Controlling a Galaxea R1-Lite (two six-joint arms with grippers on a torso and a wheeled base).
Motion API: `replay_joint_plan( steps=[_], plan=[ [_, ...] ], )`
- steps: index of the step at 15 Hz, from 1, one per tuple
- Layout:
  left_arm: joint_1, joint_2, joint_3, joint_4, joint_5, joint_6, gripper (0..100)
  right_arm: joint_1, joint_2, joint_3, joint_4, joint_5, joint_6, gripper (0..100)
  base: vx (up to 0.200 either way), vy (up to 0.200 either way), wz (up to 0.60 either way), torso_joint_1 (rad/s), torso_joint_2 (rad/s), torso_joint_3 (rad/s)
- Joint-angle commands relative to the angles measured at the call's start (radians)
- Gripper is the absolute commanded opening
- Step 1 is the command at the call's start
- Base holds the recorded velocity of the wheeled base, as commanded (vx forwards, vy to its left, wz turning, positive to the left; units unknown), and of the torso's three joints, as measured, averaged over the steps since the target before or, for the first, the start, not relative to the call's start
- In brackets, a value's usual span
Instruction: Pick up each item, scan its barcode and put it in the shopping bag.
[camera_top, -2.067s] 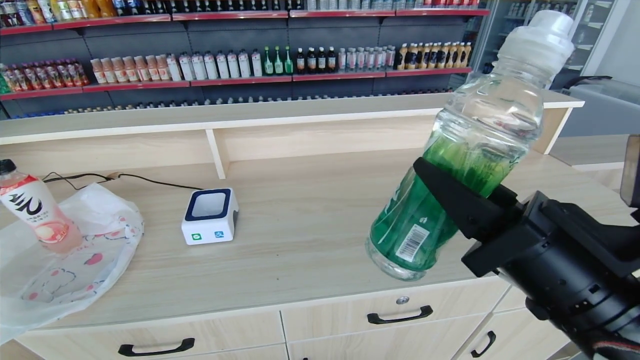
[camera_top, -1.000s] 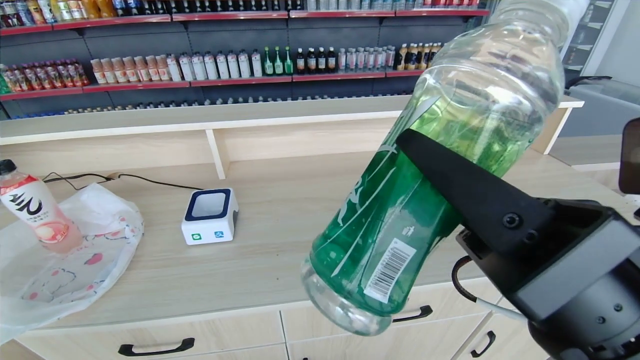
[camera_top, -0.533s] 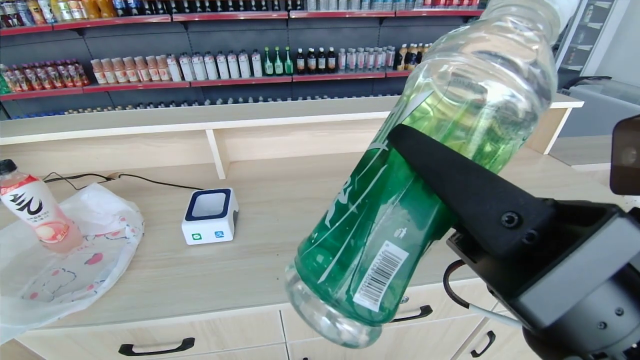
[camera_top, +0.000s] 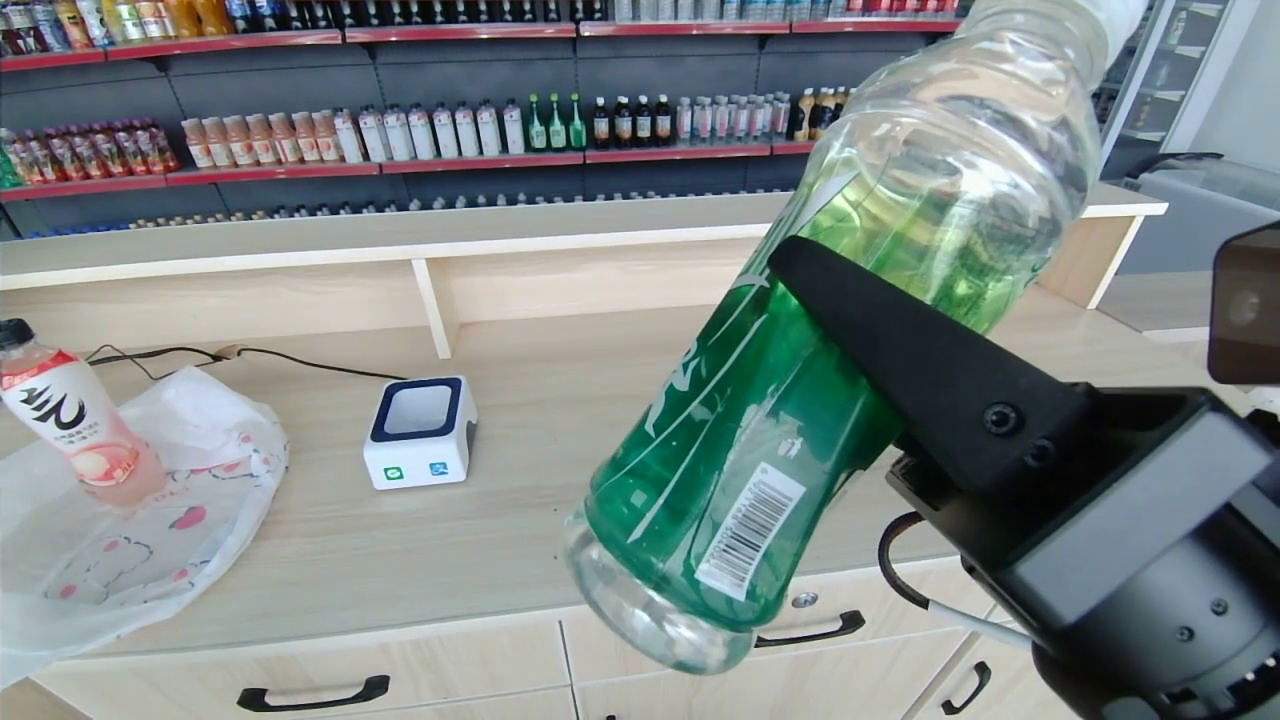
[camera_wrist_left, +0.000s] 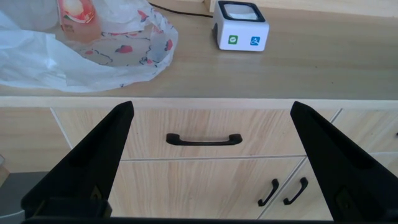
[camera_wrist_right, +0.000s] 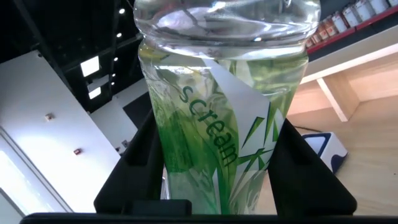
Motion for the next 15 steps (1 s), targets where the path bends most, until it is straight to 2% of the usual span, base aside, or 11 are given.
replay_joint_plan(
  steps=[1, 8, 13, 15],
  plan=[
    [0.000, 0.000, 0.000, 0.000, 0.001, 0.000, 100, 0.000, 0.005, -0.002, -0.001, 0.000, -0.003, 0, 0.000, 0.000, 0.00, 0.000, 0.00, 0.000],
    [0.000, 0.000, 0.000, 0.000, -0.001, 0.000, 100, 0.000, 0.005, 0.000, -0.001, -0.003, -0.055, 0, 0.000, 0.000, 0.00, 0.000, 0.00, 0.000],
    [0.000, 0.000, 0.000, 0.000, -0.001, 0.000, 100, -0.007, 0.019, 0.011, -0.001, -0.003, -0.149, 0, 0.000, 0.000, 0.00, 0.000, 0.00, 0.000],
    [0.000, 0.000, 0.000, 0.000, 0.001, 0.000, 100, -0.069, 0.038, -0.015, -0.001, -0.001, -0.221, 0, 0.000, 0.000, 0.00, 0.000, 0.00, 0.000]
  ],
)
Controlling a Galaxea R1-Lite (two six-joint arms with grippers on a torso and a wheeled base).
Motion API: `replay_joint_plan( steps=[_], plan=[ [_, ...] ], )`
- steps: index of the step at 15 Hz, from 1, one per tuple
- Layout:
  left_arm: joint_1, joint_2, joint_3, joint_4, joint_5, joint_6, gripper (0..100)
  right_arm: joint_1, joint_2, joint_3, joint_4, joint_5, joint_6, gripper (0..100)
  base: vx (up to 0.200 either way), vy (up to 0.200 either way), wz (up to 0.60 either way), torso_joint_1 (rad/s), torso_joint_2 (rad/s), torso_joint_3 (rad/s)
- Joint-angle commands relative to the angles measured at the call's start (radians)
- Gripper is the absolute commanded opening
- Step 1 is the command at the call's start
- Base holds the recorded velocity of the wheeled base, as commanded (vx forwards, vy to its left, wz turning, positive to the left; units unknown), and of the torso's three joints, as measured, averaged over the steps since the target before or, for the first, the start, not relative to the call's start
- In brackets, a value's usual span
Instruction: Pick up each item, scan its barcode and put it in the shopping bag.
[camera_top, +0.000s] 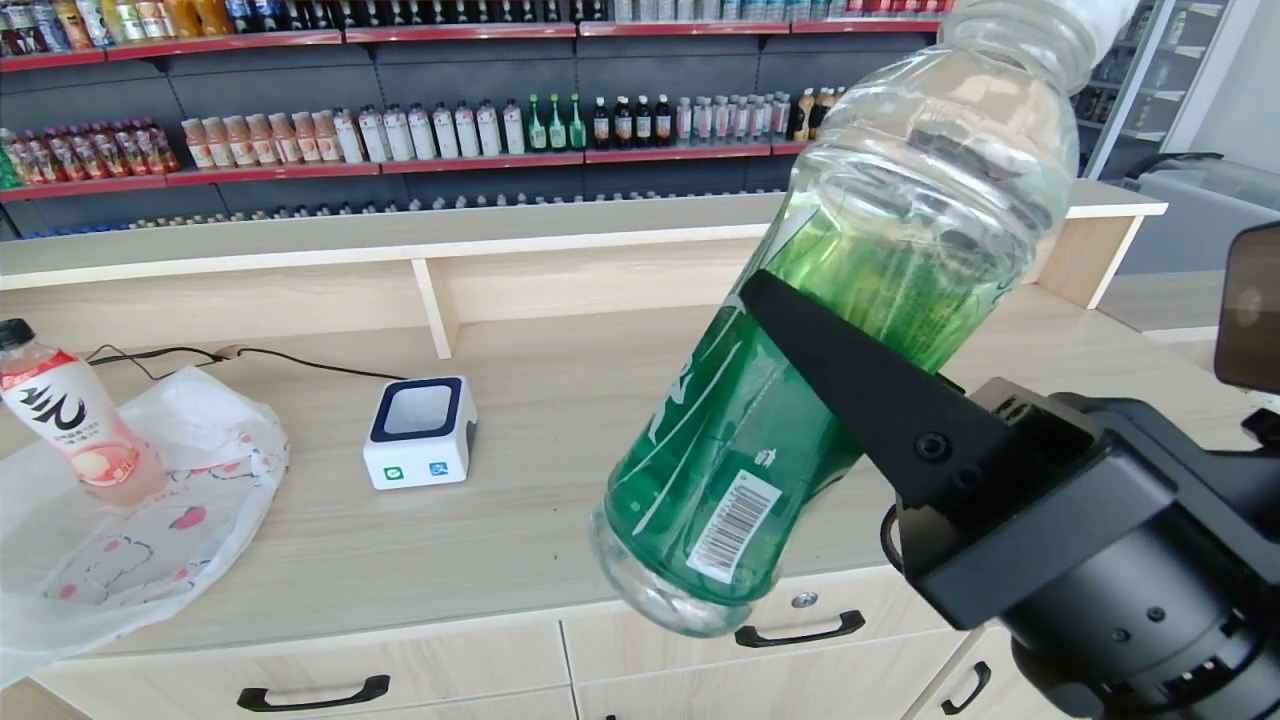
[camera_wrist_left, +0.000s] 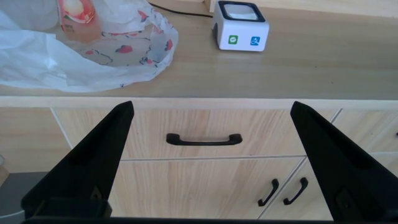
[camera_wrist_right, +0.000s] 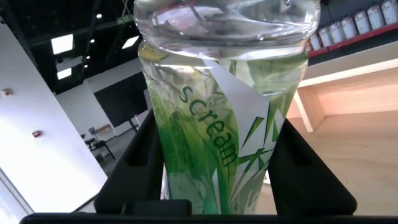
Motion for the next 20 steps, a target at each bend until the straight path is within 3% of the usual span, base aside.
replay_joint_plan(
  steps=[1, 5, 7, 12, 20],
  plan=[
    [0.000, 0.000, 0.000, 0.000, 0.001, 0.000, 100, -0.057, 0.033, -0.022, -0.002, -0.001, -0.056, 0, 0.000, 0.000, 0.00, 0.000, 0.00, 0.000],
    [0.000, 0.001, 0.000, 0.000, 0.001, 0.000, 100, -0.185, 0.055, 0.025, -0.002, 0.000, -0.203, 0, 0.000, 0.000, 0.00, 0.000, 0.00, 0.000],
    [0.000, 0.000, 0.000, 0.000, -0.001, 0.000, 100, -0.326, 0.033, 0.120, -0.002, 0.005, -0.248, 0, 0.000, 0.000, 0.00, 0.000, 0.00, 0.000],
    [0.000, 0.000, 0.000, 0.000, 0.001, 0.000, 100, -0.538, 0.055, 0.123, -0.002, 0.011, -0.272, 0, 0.000, 0.000, 0.00, 0.000, 0.00, 0.000],
    [0.000, 0.000, 0.000, 0.000, -0.001, 0.000, 100, -0.592, 0.085, 0.156, -0.002, 0.009, -0.352, 0, 0.000, 0.000, 0.00, 0.000, 0.00, 0.000]
  ],
)
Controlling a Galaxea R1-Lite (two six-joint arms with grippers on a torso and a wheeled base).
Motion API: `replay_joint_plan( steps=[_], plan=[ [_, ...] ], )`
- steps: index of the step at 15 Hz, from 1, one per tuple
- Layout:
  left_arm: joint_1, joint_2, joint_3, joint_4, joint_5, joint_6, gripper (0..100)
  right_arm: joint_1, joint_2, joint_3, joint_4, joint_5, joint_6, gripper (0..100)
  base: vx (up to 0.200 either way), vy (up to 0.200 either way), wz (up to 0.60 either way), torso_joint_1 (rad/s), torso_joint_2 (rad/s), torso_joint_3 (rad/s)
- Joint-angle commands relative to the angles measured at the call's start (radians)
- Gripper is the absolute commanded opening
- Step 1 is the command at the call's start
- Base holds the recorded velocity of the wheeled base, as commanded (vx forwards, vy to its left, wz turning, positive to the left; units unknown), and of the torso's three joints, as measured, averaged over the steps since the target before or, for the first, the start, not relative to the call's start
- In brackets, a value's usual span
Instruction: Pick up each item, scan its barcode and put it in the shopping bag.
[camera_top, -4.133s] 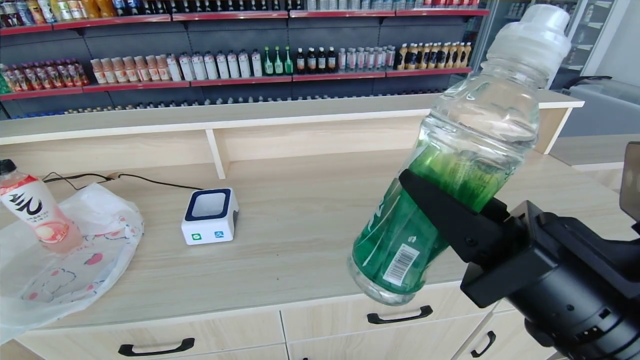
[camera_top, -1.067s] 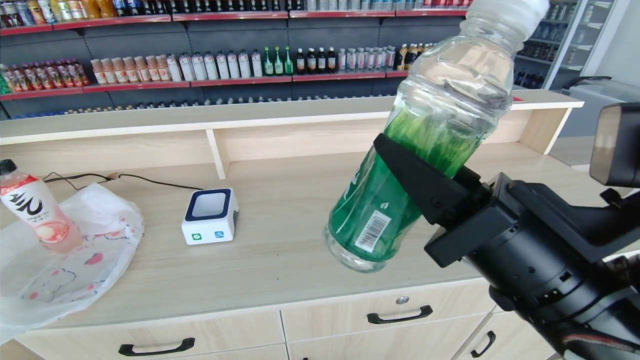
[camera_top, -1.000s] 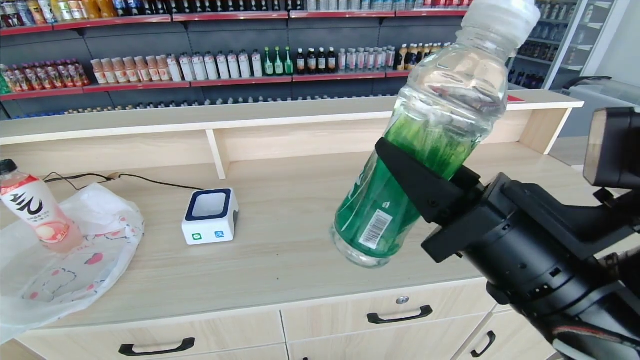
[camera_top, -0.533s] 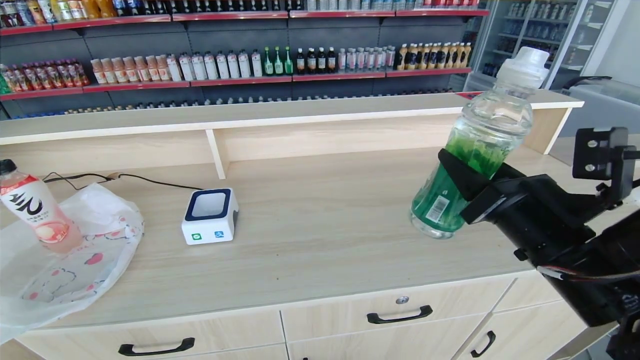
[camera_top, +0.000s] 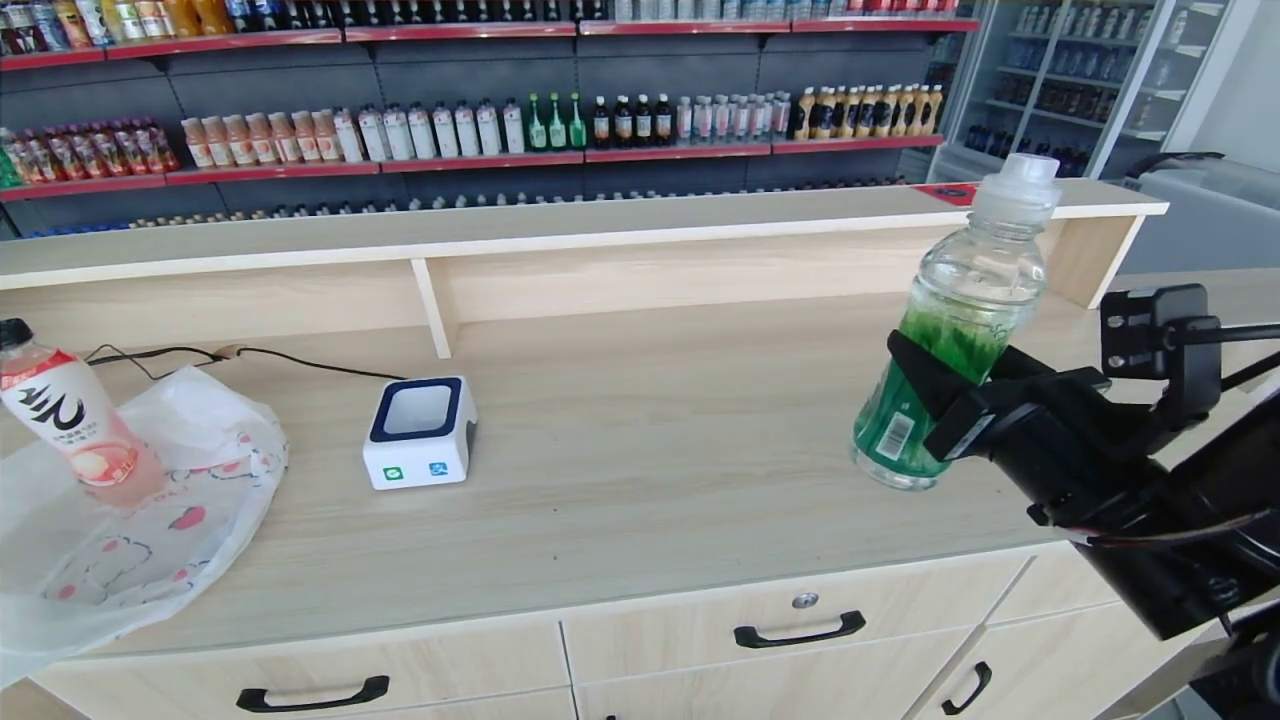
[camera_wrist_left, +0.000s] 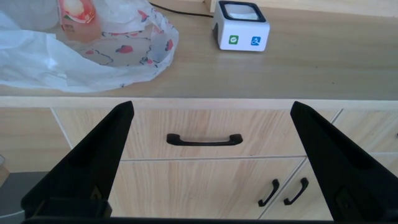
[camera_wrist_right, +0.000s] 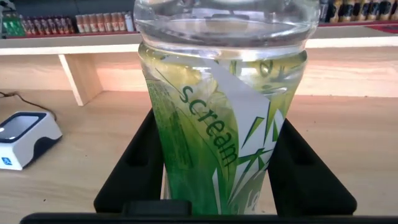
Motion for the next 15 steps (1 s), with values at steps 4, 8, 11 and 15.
replay_joint_plan(
  steps=[4, 8, 11, 15],
  plan=[
    [0.000, 0.000, 0.000, 0.000, 0.001, -0.001, 100, -0.077, 0.004, -0.031, -0.001, -0.003, -0.006, 0, 0.000, 0.000, 0.00, 0.000, 0.00, 0.000],
    [0.000, 0.001, 0.000, 0.000, 0.001, -0.001, 100, -0.156, 0.051, -0.020, -0.001, -0.003, 0.015, 0, 0.000, 0.000, 0.00, 0.000, 0.00, 0.000],
    [0.000, 0.001, 0.000, 0.000, 0.001, -0.005, 100, -0.156, 0.056, -0.028, -0.001, -0.003, 0.020, 0, 0.000, 0.000, 0.00, 0.000, 0.00, 0.000],
    [0.000, 0.000, 0.000, 0.000, 0.001, -0.001, 100, -0.156, 0.073, -0.052, -0.001, -0.003, 0.032, 0, -0.150, 0.000, 0.00, 0.008, 0.01, -0.001]
  ],
)
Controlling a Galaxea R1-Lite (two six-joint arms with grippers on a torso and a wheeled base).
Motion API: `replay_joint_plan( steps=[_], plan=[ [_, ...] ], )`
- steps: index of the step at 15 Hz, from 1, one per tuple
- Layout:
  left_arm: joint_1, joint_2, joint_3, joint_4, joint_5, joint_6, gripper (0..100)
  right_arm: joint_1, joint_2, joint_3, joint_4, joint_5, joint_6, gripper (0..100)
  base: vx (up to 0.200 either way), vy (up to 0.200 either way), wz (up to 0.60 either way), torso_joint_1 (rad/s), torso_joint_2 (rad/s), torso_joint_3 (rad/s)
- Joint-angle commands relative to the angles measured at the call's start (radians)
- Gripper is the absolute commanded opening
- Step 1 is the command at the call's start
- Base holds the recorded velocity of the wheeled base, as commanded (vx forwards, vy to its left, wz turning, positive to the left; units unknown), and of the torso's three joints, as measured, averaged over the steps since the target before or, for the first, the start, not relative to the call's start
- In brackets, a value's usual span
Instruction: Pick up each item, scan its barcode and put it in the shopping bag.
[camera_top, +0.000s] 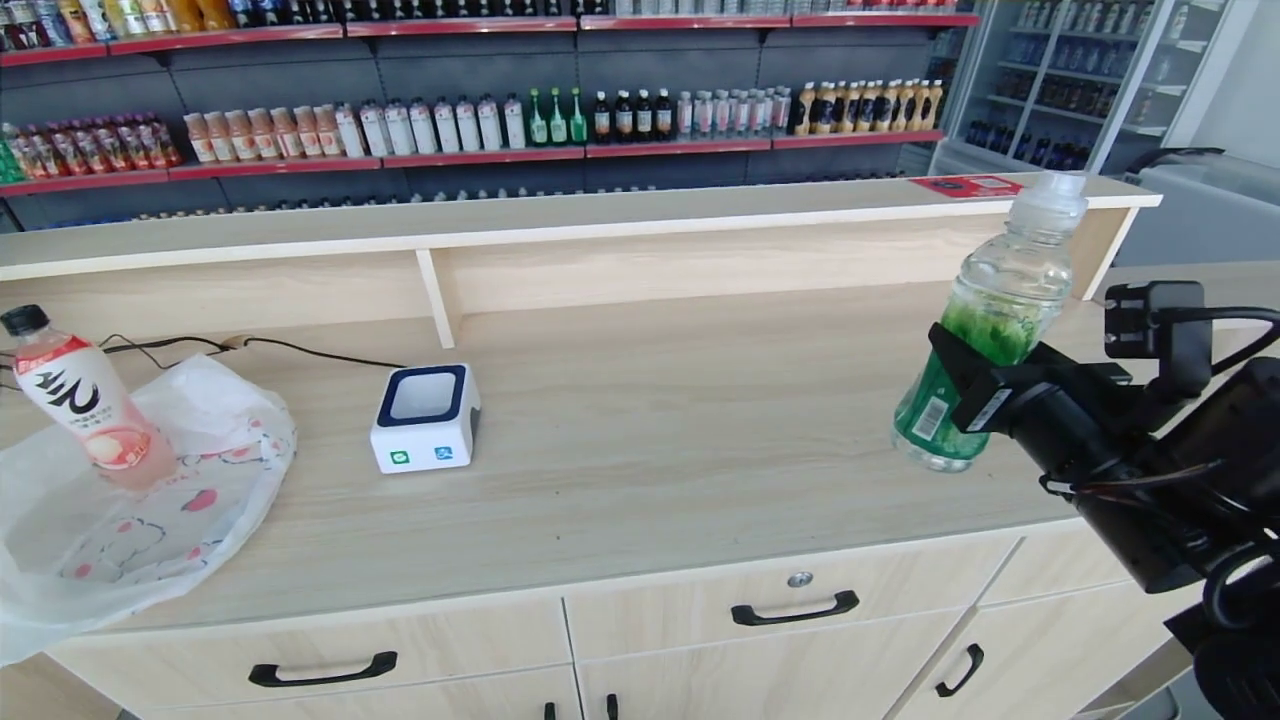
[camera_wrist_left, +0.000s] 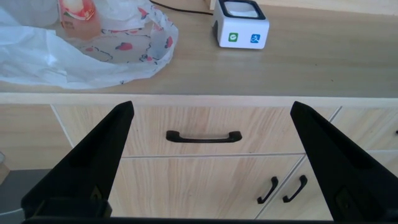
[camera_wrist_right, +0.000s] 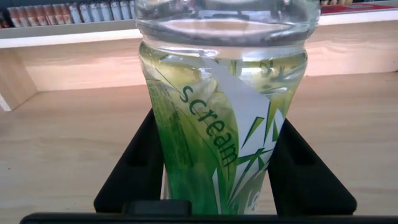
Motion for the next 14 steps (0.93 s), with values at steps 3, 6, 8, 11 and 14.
replay_joint_plan(
  steps=[3, 6, 8, 11, 14],
  plan=[
    [0.000, 0.001, 0.000, 0.000, 0.001, 0.001, 100, -0.001, 0.017, -0.010, -0.005, 0.000, 0.000, 0, 0.000, 0.000, 0.00, 0.000, 0.00, 0.000],
    [0.000, 0.000, 0.000, 0.000, 0.001, -0.001, 100, -0.001, 0.017, -0.012, -0.005, 0.000, 0.005, 0, 0.000, 0.200, 0.00, 0.023, 0.01, -0.009],
    [0.000, 0.000, 0.000, 0.000, 0.001, -0.001, 100, -0.001, 0.010, -0.012, -0.005, 0.000, 0.005, 0, 0.000, 0.200, 0.00, 0.002, 0.00, 0.005],
    [0.000, 0.000, 0.000, 0.000, 0.001, -0.001, 100, -0.001, 0.005, -0.013, -0.005, 0.000, 0.005, 0, 0.000, 0.200, 0.00, 0.001, 0.00, 0.004],
    [0.000, 0.000, 0.000, 0.000, 0.001, 0.001, 100, -0.001, -0.007, -0.013, -0.005, 0.000, 0.005, 0, 0.000, 0.200, 0.00, 0.004, 0.00, 0.002]
  ],
)
